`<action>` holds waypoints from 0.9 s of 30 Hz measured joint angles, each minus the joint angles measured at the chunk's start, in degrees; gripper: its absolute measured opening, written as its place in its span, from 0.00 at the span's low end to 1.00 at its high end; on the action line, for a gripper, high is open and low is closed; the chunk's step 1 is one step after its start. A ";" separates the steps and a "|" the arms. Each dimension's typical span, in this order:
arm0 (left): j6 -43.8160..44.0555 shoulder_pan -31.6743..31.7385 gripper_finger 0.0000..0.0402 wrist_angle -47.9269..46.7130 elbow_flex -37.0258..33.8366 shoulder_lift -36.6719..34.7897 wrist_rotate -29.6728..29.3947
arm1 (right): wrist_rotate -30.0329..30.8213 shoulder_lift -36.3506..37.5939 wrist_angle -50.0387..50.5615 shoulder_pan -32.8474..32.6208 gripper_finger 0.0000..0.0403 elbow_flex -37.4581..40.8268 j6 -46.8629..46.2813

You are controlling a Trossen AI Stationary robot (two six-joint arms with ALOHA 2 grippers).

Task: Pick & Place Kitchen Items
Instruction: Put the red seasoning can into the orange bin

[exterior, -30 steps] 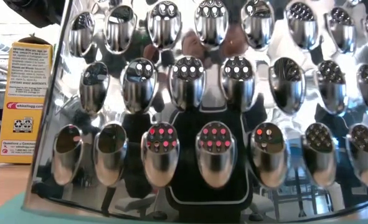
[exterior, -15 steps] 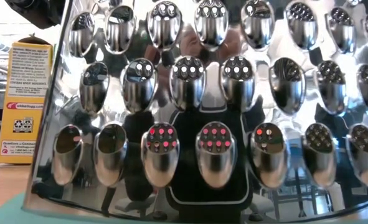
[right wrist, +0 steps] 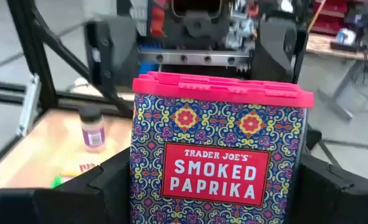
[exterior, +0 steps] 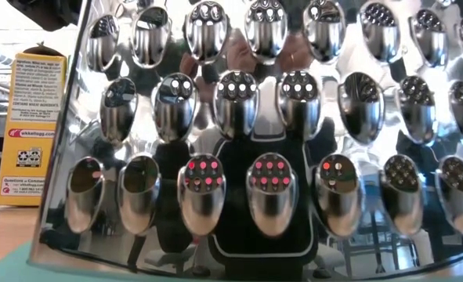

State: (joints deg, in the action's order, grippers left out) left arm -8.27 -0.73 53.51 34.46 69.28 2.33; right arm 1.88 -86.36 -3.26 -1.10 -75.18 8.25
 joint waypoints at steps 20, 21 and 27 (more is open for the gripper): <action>0.32 0.31 0.98 0.35 -0.07 0.52 0.28 | -3.68 -1.56 -6.37 0.00 0.71 0.11 -0.02; 0.55 0.28 0.98 0.58 -0.07 0.81 0.70 | -3.63 -1.79 -6.37 0.00 0.71 0.13 -0.02; 1.05 0.33 0.98 0.54 -0.07 1.41 0.79 | -3.65 -3.66 -9.16 0.01 0.71 0.13 0.01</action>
State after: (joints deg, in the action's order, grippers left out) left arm -7.22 -0.40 54.05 34.39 70.69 3.11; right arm -1.76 -90.02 -12.43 -1.09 -75.05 8.26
